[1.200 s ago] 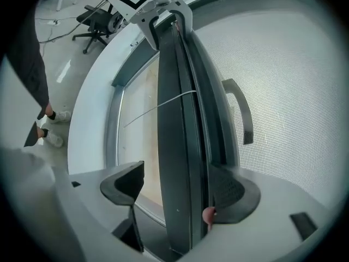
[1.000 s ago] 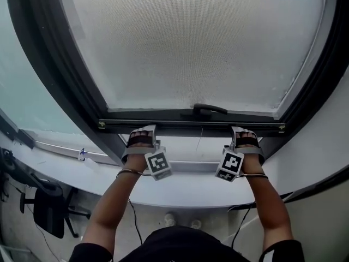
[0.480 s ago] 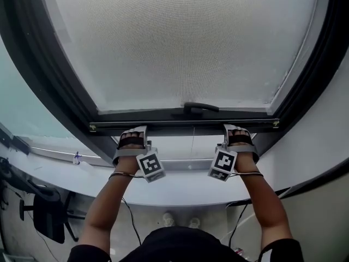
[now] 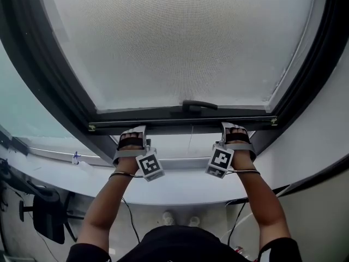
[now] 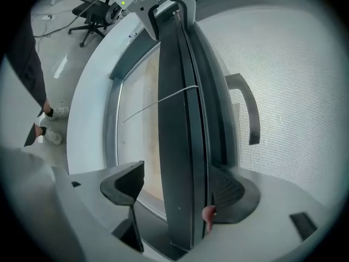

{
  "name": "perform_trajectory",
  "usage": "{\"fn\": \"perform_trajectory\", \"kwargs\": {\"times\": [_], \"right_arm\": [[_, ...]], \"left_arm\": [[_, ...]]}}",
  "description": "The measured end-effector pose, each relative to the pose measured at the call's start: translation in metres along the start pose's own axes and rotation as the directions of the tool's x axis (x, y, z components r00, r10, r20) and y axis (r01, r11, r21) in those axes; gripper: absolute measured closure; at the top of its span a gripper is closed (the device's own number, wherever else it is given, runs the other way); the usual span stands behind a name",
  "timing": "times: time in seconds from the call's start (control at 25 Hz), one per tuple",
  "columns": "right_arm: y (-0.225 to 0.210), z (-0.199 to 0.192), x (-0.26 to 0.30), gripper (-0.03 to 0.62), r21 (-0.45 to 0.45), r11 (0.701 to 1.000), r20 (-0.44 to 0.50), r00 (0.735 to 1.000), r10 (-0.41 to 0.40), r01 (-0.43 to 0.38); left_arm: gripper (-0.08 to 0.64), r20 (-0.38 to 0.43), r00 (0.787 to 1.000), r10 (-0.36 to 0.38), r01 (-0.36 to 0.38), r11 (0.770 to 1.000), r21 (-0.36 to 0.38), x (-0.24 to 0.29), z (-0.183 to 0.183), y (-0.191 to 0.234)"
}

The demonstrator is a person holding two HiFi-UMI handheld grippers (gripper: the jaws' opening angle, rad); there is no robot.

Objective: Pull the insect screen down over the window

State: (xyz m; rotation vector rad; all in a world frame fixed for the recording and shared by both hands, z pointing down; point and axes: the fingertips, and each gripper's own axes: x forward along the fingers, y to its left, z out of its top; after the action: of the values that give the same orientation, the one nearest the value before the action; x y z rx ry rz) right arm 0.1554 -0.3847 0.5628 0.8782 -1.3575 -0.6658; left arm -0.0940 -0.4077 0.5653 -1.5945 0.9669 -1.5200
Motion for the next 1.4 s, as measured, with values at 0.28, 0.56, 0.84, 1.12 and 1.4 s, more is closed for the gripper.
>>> {"fn": "perform_trajectory", "kwargs": {"times": [0.28, 0.56, 0.84, 1.12, 1.4], "right_arm": [[-0.004, 0.0, 0.0, 0.215, 0.011, 1.0, 0.005, 1.0, 0.01, -0.011], [-0.007, 0.001, -0.003, 0.216, 0.03, 0.999, 0.02, 1.0, 0.022, -0.022], [-0.007, 0.001, -0.017, 0.216, 0.048, 0.998, 0.065, 0.997, 0.028, -0.032], [-0.023, 0.015, -0.048, 0.216, 0.155, 0.987, 0.19, 0.979, -0.072, 0.043], [-0.055, 0.027, -0.099, 0.283, 0.486, 0.874, 0.355, 0.917, -0.185, -0.012]], "left_arm": [[0.259, -0.003, 1.0, 0.015, -0.015, 1.0, -0.007, 0.002, 0.001, 0.005], [0.259, 0.005, 1.0, -0.023, 0.023, 1.0, -0.002, 0.0, 0.0, 0.007], [0.261, 0.022, 1.0, -0.02, 0.021, 0.999, -0.039, -0.007, -0.001, 0.011], [0.261, 0.15, 0.988, -0.02, 0.051, 0.977, -0.207, -0.042, 0.022, 0.021], [0.284, 0.377, 0.923, 0.073, 0.186, 0.774, -0.605, -0.091, 0.058, 0.047]]}}
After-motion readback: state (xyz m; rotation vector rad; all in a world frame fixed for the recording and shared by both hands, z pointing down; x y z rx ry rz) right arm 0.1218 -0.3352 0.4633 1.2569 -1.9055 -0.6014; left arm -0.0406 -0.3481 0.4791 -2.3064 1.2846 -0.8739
